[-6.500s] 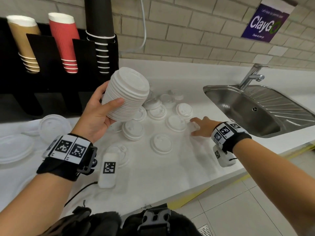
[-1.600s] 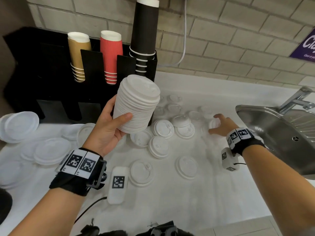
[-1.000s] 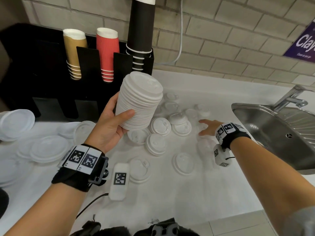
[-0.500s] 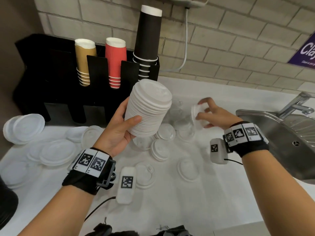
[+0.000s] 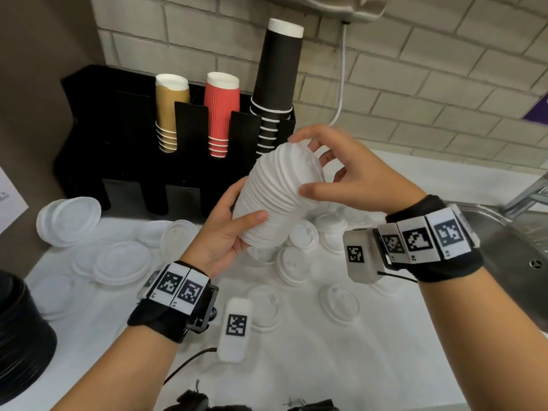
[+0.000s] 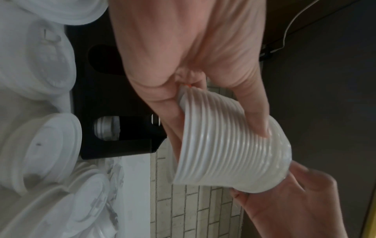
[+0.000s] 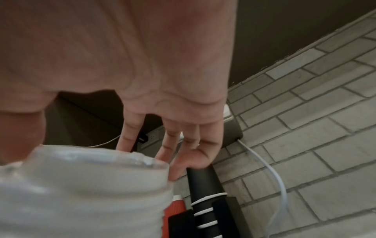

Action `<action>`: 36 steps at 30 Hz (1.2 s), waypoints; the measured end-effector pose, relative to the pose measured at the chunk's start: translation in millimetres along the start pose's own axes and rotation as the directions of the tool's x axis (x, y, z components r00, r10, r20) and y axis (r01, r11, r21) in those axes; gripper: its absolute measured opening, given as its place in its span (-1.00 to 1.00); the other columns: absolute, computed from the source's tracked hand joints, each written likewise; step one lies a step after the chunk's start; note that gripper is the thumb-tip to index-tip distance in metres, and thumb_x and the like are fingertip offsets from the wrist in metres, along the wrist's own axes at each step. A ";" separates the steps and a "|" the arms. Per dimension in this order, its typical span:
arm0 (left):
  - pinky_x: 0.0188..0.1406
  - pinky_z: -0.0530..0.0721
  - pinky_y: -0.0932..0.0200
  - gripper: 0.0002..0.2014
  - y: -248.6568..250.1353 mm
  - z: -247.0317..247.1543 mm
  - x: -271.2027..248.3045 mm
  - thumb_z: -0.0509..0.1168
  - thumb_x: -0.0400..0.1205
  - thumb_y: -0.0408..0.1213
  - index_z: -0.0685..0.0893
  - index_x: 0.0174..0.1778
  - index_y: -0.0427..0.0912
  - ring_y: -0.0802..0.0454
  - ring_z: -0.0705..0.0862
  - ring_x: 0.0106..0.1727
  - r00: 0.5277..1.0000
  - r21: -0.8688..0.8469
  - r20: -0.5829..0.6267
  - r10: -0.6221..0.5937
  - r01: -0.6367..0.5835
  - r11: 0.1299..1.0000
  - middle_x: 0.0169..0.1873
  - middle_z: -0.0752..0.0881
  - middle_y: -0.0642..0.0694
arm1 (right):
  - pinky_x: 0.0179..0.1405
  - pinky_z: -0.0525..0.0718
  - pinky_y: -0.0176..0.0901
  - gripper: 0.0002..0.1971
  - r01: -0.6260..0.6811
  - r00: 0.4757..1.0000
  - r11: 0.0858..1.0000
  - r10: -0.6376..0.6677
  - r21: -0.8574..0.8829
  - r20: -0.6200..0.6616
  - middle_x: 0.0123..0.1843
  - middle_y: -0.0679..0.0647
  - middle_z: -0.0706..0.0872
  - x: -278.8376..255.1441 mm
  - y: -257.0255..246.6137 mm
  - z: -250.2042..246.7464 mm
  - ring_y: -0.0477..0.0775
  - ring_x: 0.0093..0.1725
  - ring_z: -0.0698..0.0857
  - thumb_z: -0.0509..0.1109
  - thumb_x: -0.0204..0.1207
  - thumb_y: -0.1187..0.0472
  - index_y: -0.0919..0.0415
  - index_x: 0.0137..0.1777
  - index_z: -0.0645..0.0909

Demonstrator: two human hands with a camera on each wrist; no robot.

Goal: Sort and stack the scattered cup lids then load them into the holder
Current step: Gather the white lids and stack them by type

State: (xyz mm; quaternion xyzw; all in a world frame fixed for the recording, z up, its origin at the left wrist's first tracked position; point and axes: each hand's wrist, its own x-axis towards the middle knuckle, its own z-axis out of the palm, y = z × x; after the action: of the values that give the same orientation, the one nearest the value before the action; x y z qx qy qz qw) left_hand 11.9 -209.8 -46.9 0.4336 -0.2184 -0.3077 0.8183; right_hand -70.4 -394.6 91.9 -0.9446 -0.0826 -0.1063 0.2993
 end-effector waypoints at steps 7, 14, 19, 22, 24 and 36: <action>-0.02 0.78 0.09 -0.07 2.8 -0.1 -3.6 0.76 0.00 0.02 0.60 0.34 0.20 -0.03 0.71 0.30 0.997 0.034 0.067 -0.047 0.045 0.998 0.30 0.69 -0.03 | -0.12 0.47 -0.64 -0.45 0.016 0.991 1.000 -0.013 -0.023 0.133 0.10 -0.35 0.53 9.1 -8.9 -4.1 -0.46 0.04 0.50 0.39 0.30 0.14 -0.16 0.35 0.55; -0.02 0.77 0.10 -0.09 2.0 -1.0 -3.0 0.75 0.03 0.05 0.59 0.35 0.19 -0.03 0.70 0.31 0.999 0.009 0.036 -0.037 0.037 0.999 0.31 0.68 -0.04 | -0.07 0.47 -0.64 -0.41 0.028 0.993 0.998 -0.022 -0.058 0.118 0.11 -0.36 0.46 11.5 -6.3 1.6 -0.36 0.11 0.48 0.56 0.35 0.24 -0.11 0.38 0.53; -0.01 0.76 0.11 -0.04 1.3 -3.8 -1.8 0.75 0.04 0.04 0.55 0.40 0.15 -0.05 0.68 0.34 1.000 0.005 0.004 -0.019 0.019 1.000 0.31 0.68 -0.05 | -0.03 0.55 -0.53 -0.41 -0.041 0.996 0.999 0.041 -0.005 0.080 0.16 -0.30 0.50 12.3 3.7 -3.8 -0.32 0.13 0.54 0.56 0.34 -0.16 -0.34 0.37 0.46; 0.01 0.76 0.13 -0.01 3.6 -11.8 -2.4 0.76 0.05 0.02 0.53 0.43 0.09 -0.02 0.69 0.33 1.000 -0.020 -0.028 0.010 -0.011 1.000 0.26 0.72 0.01 | -0.06 0.64 -0.31 -0.64 -0.248 0.960 0.962 0.259 0.114 -0.101 0.14 -0.18 0.61 14.6 42.8 -9.7 -0.18 0.06 0.64 0.42 0.47 -0.17 -0.21 0.26 0.57; 0.02 0.75 0.14 -0.03 6.5 -18.5 -3.6 0.75 0.06 0.02 0.54 0.42 0.09 -0.01 0.68 0.34 0.998 -0.023 -0.046 0.030 -0.032 0.999 0.27 0.72 0.01 | 0.03 0.63 -0.12 -0.74 -0.454 0.889 0.891 0.452 -0.007 -0.075 0.17 -0.02 0.66 14.9 81.1 -8.4 0.00 0.11 0.64 0.39 0.57 -0.01 0.00 0.22 0.60; 0.00 0.76 0.14 0.06 14.8 -37.3 -8.6 0.74 0.08 0.02 0.46 0.53 0.04 -0.04 0.67 0.36 0.994 -0.001 -0.097 0.051 -0.051 0.999 0.35 0.67 -0.03 | 0.36 0.55 0.10 -0.24 -0.620 0.607 0.593 0.777 -0.513 0.164 0.49 0.21 0.40 9.8 174.7 65.6 0.30 0.43 0.48 0.47 0.47 -0.09 -0.10 0.63 0.22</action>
State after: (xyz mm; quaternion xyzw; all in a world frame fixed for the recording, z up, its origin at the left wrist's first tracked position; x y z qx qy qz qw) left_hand 33.8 -176.0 -54.9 0.4408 -0.1888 -0.2658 0.8363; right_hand -12.7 -496.5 -53.8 -0.9391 0.2719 0.1888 0.0921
